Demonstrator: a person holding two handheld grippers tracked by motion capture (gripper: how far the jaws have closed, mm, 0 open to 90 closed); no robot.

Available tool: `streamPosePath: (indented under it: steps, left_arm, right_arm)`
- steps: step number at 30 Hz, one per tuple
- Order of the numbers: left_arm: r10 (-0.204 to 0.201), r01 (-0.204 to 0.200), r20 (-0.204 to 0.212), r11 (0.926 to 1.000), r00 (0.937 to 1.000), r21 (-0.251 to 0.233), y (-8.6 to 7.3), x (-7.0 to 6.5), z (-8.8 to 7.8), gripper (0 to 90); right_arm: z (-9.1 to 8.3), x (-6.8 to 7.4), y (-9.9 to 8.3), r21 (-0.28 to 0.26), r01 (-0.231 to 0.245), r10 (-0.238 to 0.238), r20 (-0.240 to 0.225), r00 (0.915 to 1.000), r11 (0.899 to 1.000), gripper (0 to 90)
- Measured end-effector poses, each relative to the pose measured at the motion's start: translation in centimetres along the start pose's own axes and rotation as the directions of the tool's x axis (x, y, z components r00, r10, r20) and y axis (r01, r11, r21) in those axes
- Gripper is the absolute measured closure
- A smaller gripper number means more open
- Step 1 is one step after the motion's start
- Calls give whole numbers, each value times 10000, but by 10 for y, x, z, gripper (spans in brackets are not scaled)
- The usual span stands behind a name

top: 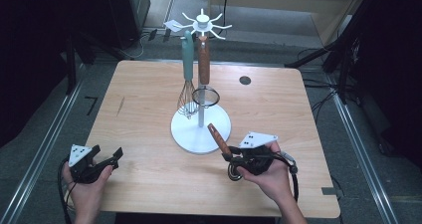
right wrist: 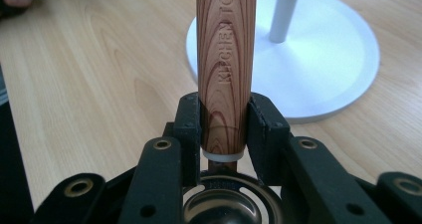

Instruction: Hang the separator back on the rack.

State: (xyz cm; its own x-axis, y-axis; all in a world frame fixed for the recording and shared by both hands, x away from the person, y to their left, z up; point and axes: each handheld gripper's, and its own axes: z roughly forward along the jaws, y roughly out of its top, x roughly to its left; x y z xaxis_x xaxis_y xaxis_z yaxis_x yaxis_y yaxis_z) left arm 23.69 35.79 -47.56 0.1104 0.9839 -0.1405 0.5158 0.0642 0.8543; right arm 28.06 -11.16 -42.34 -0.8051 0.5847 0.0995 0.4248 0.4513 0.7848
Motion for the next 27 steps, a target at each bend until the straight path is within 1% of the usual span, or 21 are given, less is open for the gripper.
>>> streamPosePath:
  steps: [2,3,6,7,9,10,11,12,13,14,15,19,21,22,23,24,26,27]
  left_arm:
    - [38,-37,102,10000,9999,-56,0,0,0,129]
    - [61,-61,185,10000,9998,-38,-1,0,0,107]
    - [44,-46,691,10000,9976,19,-4,-1,1,46]
    - [62,-66,801,10000,9968,56,-5,-1,1,24]
    - [10,-9,912,10000,9958,-10,-6,-1,1,18]
    - [10,-9,912,10000,9958,-10,-6,-1,1,18]
    - [-101,101,870,9999,9962,4,-7,-1,2,18]
    - [-134,128,781,9999,9969,73,-7,-1,4,18]
    - [-134,128,781,9999,9969,73,-7,-1,4,18]
    - [-165,152,664,9997,9977,204,-7,-1,5,19]
    - [-131,120,684,9998,9976,172,-7,-2,5,19]
    - [15,-11,645,10000,9979,-60,-9,-3,3,19]
    - [62,-39,549,9991,9985,-430,-10,-5,0,20]
    - [143,-121,450,9987,9989,-492,-10,-6,0,24]
    - [227,-208,352,9982,9991,-559,-11,-7,-1,35]
    - [386,-370,262,9977,9989,-574,-11,-9,-1,44]
    - [598,-582,256,9966,9979,-578,-11,-11,-1,49]
    - [605,-590,277,9968,9978,-543,-11,-11,-1,49]
  right_arm:
    - [-2,-2,-1,-219,-108,111,125,9999,9997,710]
    - [-3,-4,-1,-330,-253,257,144,9996,9991,710]
    - [-8,-7,-2,-698,-432,449,223,9987,9966,710]
    - [-10,-8,-2,-839,-486,513,306,9982,9953,710]
    - [-12,-9,-2,-1101,-573,618,379,9974,9923,710]
    - [-12,-9,-2,-1101,-573,618,379,9974,9923,710]
    - [-15,-9,-3,-1341,-593,683,632,9957,9892,710]
    - [-16,-9,-3,-1431,-637,742,699,9948,9877,710]
    - [-16,-9,-3,-1431,-637,742,699,9948,9877,710]
    - [-19,-9,-4,-1792,-817,968,774,9923,9804,709]
    - [-19,-9,-4,-1922,-850,1018,789,9917,9777,710]
    - [-24,-9,-4,-2360,-774,1059,1106,9882,9687,710]
    - [-29,-10,-3,-2682,-862,1193,1098,9868,9595,709]
    - [-31,-9,-3,-2834,-877,1262,1207,9846,9550,709]
    - [-33,-9,-2,-2911,-889,1296,1238,9838,9526,710]
    - [-34,-9,0,-3003,-876,1305,1260,9834,9498,709]
    - [-38,-8,3,-3199,-840,1317,1304,9827,9437,709]
    - [-40,-8,5,-3291,-803,1294,1301,9830,9409,709]
